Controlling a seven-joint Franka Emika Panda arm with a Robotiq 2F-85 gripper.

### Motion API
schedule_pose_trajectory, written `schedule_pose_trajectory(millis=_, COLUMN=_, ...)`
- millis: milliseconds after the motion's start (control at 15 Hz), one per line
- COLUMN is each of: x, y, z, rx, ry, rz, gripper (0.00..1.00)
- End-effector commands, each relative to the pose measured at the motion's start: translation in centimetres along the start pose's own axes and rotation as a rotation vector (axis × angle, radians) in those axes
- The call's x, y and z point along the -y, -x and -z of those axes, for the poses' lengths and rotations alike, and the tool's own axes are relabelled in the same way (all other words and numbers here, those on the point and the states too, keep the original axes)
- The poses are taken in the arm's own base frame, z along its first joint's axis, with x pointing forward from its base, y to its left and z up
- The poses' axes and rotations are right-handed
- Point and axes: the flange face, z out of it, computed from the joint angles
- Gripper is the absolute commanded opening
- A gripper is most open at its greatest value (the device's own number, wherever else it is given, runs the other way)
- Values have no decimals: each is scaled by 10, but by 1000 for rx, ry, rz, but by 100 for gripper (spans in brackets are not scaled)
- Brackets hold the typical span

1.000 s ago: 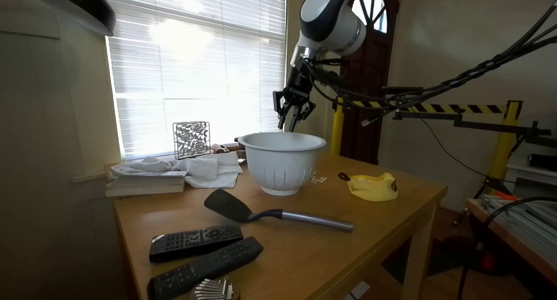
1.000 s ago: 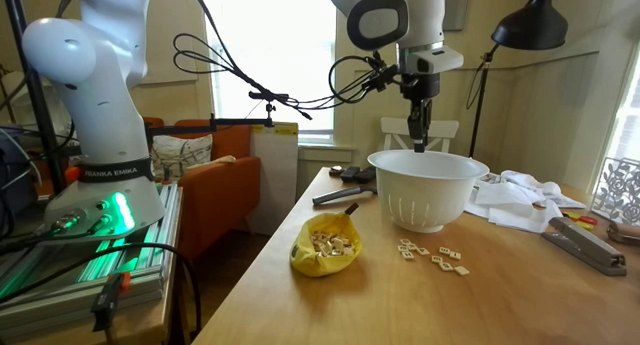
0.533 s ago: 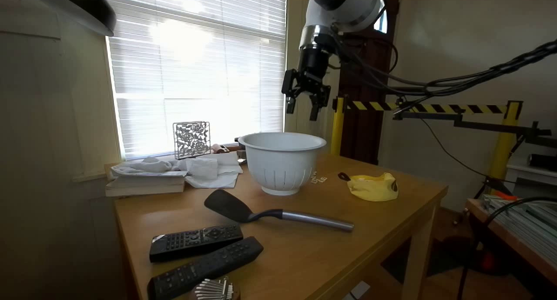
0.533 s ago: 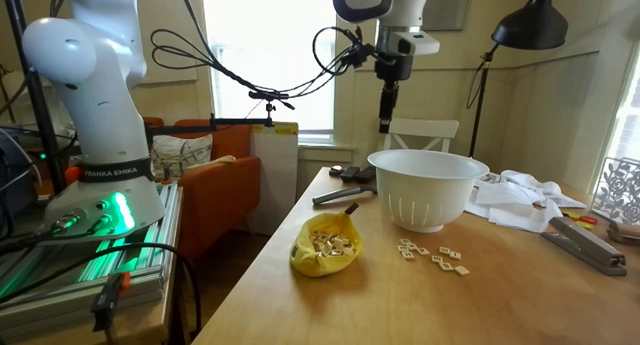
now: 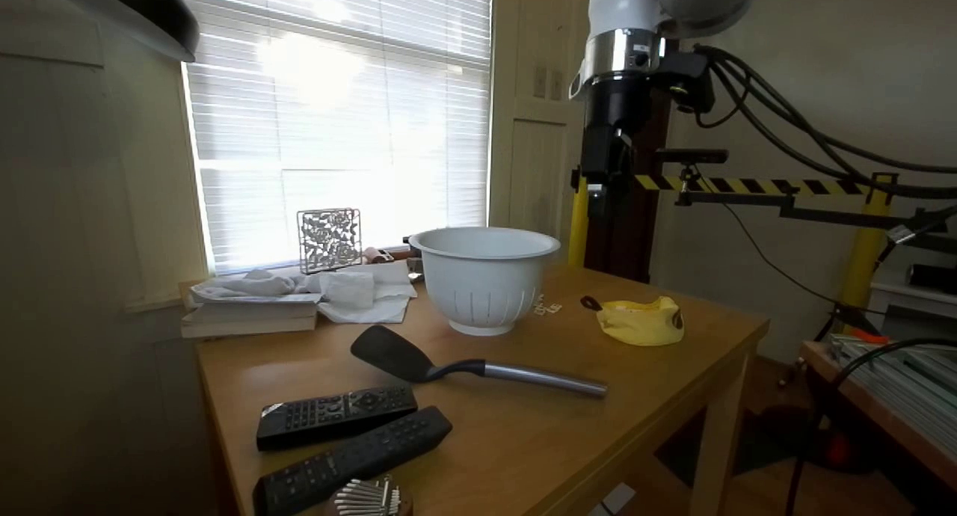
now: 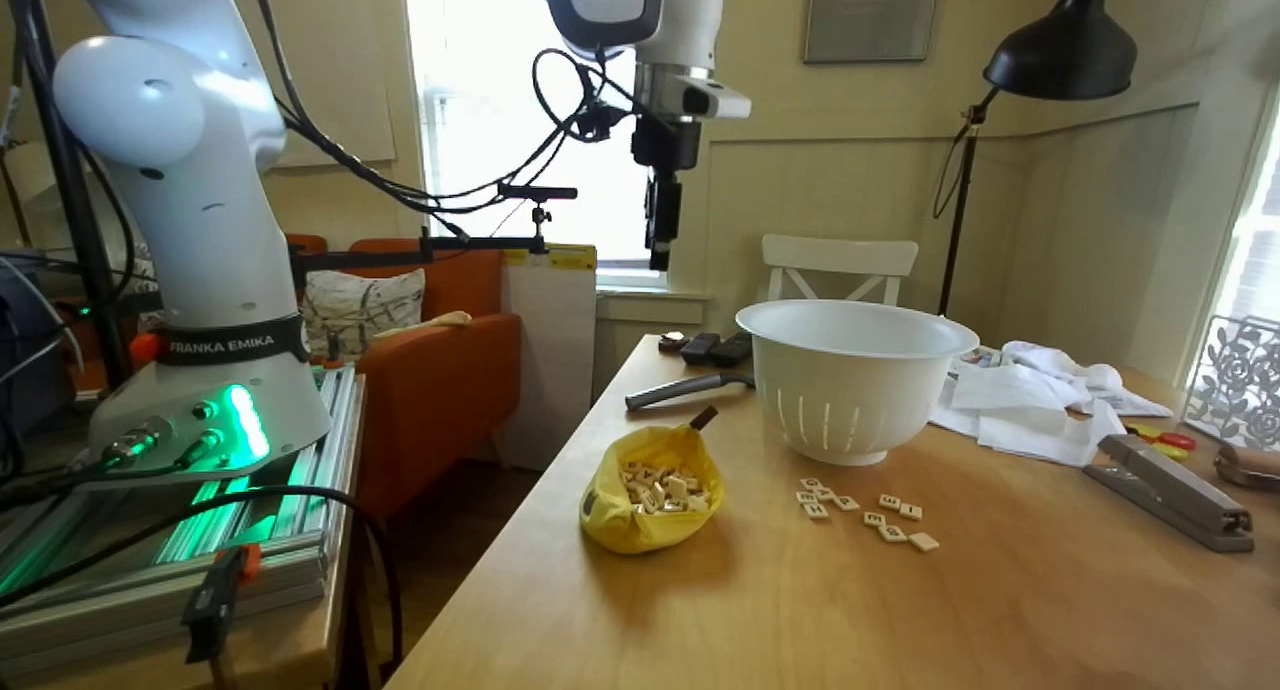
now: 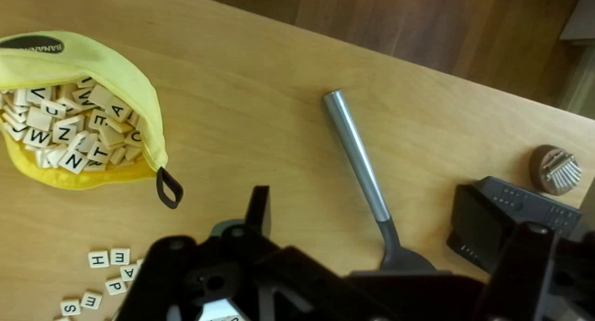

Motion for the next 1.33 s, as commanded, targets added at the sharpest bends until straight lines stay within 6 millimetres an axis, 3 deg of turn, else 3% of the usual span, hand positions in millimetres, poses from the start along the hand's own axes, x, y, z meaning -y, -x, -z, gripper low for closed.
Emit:
schedule_pose_trajectory(millis=0, x=0, y=4, z=-1, rx=0, ry=1, rz=8, gripper=100)
schedule_pose_trajectory(millis=200, x=-1, y=6, z=0, rx=-3, ry=0, rz=16, gripper=100)
schedule_pose_trajectory(millis=400, x=12, y=7, z=-18, rx=-93, ry=149, rz=156, gripper=100)
schedule_pose_trajectory(millis=867, x=50, y=40, z=-80, rx=-208, ry=274, rz=335, gripper=100)
schedule_pose_trajectory(millis=1267, x=51, y=38, z=-126, rx=-199, ry=265, rz=297, gripper=100)
